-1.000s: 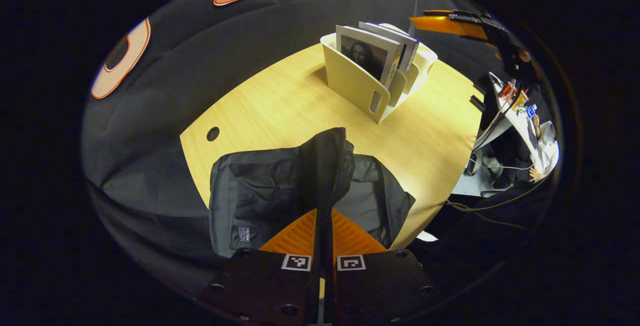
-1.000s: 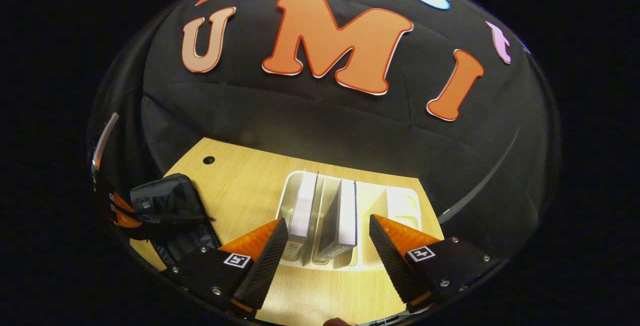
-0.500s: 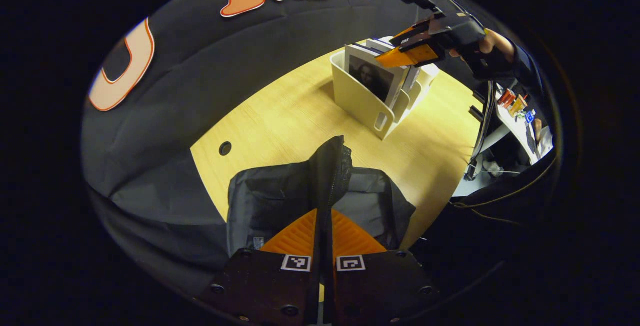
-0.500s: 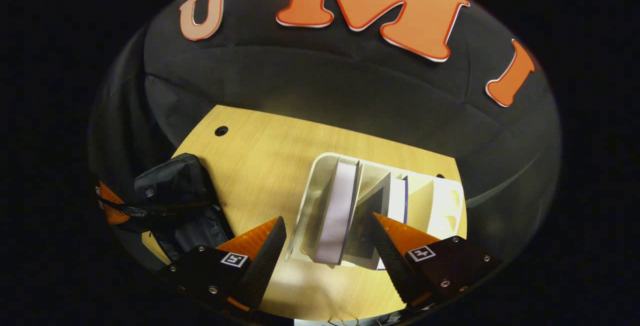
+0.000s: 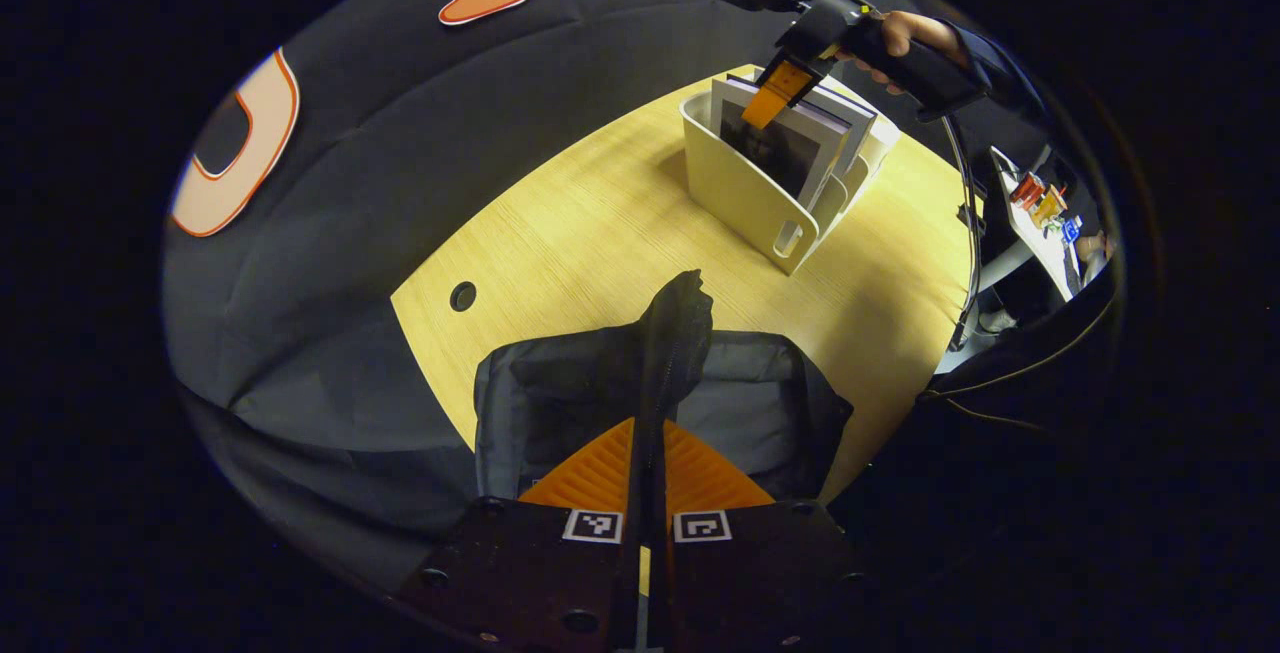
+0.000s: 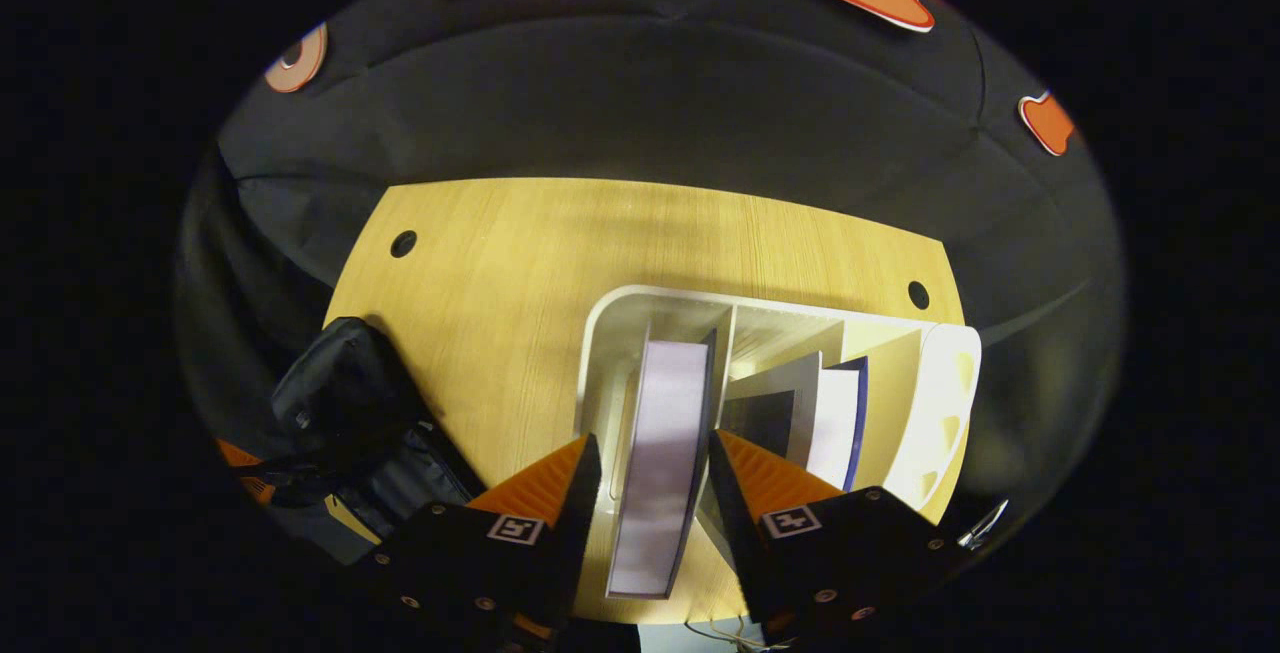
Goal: Open the schoolbag, grab two books from the bookshelf and put them into the schoolbag.
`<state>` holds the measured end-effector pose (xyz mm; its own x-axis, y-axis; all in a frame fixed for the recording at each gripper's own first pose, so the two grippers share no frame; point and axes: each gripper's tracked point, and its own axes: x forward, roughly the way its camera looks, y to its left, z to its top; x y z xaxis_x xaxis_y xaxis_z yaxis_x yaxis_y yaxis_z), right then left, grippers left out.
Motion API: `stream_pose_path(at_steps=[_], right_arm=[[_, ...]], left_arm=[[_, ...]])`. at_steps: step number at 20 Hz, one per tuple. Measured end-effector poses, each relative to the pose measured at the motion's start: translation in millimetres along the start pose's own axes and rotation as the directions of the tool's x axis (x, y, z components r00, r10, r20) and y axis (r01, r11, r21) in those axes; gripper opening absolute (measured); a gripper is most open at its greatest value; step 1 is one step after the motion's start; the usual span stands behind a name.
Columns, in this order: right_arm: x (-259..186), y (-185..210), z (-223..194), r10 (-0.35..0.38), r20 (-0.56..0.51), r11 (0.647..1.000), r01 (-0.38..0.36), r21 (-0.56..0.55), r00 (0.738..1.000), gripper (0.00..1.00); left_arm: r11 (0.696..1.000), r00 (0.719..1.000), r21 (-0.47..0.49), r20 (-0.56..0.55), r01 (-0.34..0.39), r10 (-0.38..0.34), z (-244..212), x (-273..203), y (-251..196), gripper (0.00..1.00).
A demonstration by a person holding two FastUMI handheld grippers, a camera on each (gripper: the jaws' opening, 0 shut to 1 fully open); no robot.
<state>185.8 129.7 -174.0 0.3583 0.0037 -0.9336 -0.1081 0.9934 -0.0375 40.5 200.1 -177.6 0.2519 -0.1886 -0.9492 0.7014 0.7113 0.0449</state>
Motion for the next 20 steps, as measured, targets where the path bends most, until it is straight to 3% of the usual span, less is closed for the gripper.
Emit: stream_pose_path(at_steps=[2,3,9,10,11,12,15,20], right_arm=[[9,3,-3,0.008,-0.044,1.000,-0.007,0.018,0.999,0.55],[9,4,-7,0.013,-0.064,1.000,-0.011,0.028,0.998,0.43],[5,10,-12,0.002,-0.079,1.000,0.000,0.029,0.997,0.36],[0,10,-14,-0.003,-0.073,0.999,0.005,0.032,0.997,0.34],[-6,9,-17,-0.011,-0.059,0.999,0.013,0.037,0.998,0.43],[-13,7,-19,-0.024,-0.044,0.999,0.026,0.048,0.999,0.33],[-38,1,-36,-0.037,-0.012,0.995,0.038,0.089,0.999,0.32],[-79,5,-79,0.008,0.036,0.983,-0.015,0.185,0.999,0.32]], left_arm=[[1.000,1.000,0.001,-0.004,-0.007,0.007,1,1,2,0.05],[1.000,1.000,0.001,-0.007,-0.007,0.007,2,2,2,0.05],[1.000,1.000,0.002,-0.012,0.025,-0.025,4,6,-3,0.05],[0.999,0.999,0.007,-0.010,0.033,-0.033,3,6,-2,0.05],[0.999,0.999,0.016,-0.008,0.039,-0.039,2,7,-3,0.05],[0.999,0.999,0.021,-0.005,0.045,-0.045,3,9,-3,0.05],[0.998,0.998,0.034,0.011,0.061,-0.062,5,10,-4,0.05],[0.994,0.996,0.071,0.034,0.083,-0.086,8,10,-4,0.05]])
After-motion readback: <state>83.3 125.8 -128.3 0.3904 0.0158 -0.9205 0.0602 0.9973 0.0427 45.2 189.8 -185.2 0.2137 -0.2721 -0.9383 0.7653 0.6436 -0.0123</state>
